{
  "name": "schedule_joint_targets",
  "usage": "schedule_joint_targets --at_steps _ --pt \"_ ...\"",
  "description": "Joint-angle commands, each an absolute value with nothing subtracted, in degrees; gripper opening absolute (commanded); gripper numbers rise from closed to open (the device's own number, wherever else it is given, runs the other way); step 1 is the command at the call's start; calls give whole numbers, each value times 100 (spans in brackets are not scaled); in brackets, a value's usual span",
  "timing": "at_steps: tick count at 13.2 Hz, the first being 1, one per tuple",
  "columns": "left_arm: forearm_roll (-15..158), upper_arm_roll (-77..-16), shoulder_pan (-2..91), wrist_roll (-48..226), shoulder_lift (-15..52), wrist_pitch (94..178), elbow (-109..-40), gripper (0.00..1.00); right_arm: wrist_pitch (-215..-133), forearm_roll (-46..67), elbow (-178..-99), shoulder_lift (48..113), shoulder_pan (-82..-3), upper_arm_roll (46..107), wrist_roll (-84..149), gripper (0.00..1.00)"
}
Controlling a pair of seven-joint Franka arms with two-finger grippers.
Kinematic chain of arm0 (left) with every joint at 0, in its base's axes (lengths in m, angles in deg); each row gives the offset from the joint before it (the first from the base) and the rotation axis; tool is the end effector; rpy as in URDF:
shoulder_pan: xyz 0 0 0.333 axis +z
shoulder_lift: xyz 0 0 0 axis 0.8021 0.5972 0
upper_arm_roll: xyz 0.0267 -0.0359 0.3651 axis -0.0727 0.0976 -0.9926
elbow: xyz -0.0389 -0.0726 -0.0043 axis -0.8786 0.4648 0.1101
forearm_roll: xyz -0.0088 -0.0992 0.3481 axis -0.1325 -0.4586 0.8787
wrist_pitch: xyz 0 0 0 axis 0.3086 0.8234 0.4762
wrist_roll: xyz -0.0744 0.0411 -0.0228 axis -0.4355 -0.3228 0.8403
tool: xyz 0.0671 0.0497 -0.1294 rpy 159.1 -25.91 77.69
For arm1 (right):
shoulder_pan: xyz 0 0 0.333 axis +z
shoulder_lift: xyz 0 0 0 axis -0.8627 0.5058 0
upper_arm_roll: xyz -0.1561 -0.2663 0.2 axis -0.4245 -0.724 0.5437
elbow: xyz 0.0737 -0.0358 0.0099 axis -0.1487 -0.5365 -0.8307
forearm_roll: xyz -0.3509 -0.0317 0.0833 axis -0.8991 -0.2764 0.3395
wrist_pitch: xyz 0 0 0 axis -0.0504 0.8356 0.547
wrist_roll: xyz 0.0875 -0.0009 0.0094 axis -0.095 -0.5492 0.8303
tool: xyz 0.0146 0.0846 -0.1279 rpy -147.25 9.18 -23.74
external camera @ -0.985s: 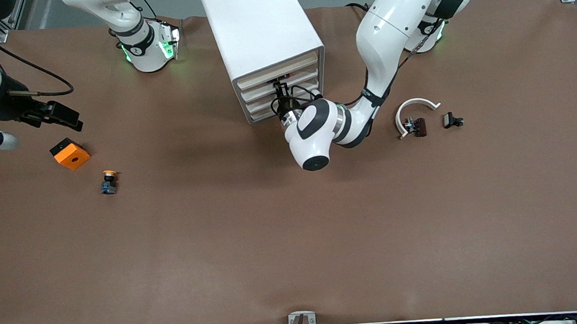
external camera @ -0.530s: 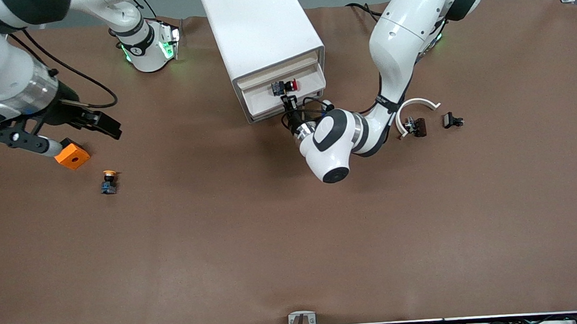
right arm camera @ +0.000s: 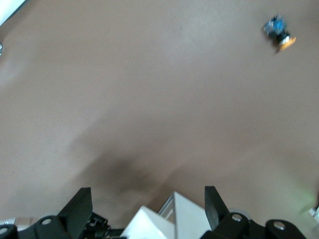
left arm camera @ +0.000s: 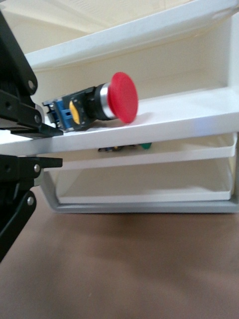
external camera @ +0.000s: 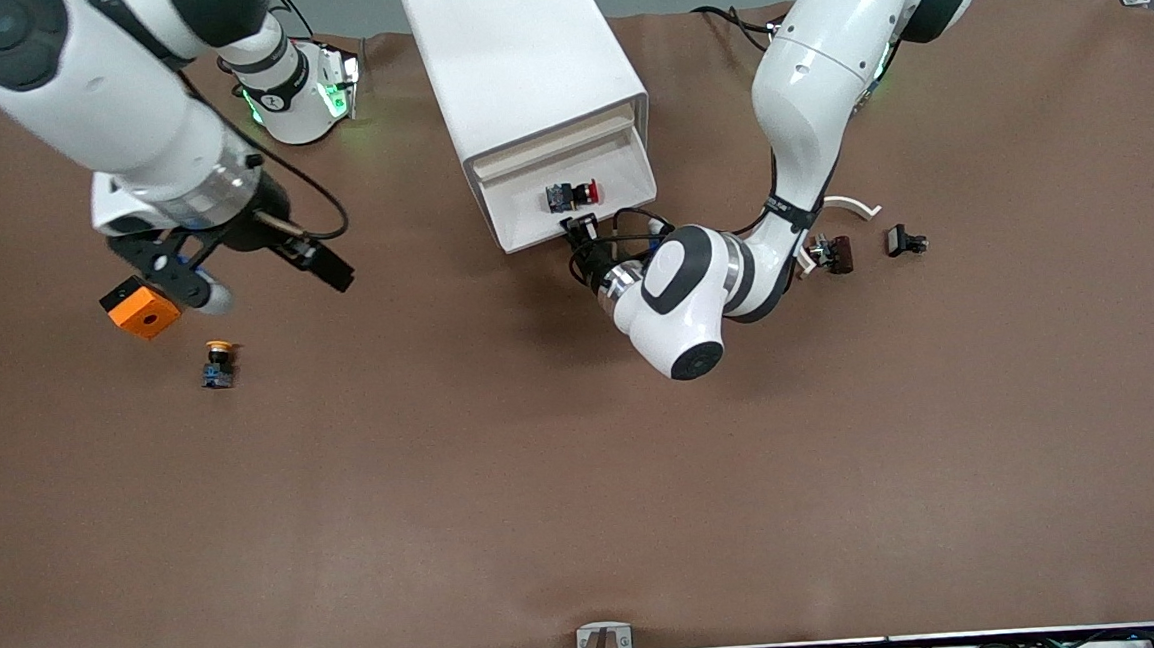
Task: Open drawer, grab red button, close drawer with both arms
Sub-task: 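Release the handle with the left gripper while the right gripper reaches the drawer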
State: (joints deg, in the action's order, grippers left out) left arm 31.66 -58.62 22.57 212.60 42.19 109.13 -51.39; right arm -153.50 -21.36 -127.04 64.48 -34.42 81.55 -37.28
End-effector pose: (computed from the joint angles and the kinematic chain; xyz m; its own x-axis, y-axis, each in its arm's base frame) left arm 0.4888 -0.4889 0.2520 -0.4255 0.8949 -0.1344 0.4820 0.0984 -0.8706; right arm 0.5166 0.2551 0.5887 0.7600 -0.6452 -0.0780 -0.6491 -0.7596 -0.0416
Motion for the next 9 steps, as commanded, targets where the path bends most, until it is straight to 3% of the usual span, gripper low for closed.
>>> schedule_joint_targets --at_steps 1,2,6,9 --pt "3170 -5935 2283 21207 4196 11091 -5099 93 -15479 -2093 -12523 6638 -2966 8098 -4846 100" --pt "3205 -5935 2300 21233 4170 11083 -5099 100 -15558 -2093 -12523 6699 -2808 8098 -5233 100" --pt "3258 -5953 2616 21216 3889 11030 -5020 100 -15743 -2084 -12523 6893 -2394 8098 -6210 100" --pt "4229 -5900 2793 21198 3810 10592 -4398 100 -16075 -2075 -12531 7051 -2061 8098 -7088 100"
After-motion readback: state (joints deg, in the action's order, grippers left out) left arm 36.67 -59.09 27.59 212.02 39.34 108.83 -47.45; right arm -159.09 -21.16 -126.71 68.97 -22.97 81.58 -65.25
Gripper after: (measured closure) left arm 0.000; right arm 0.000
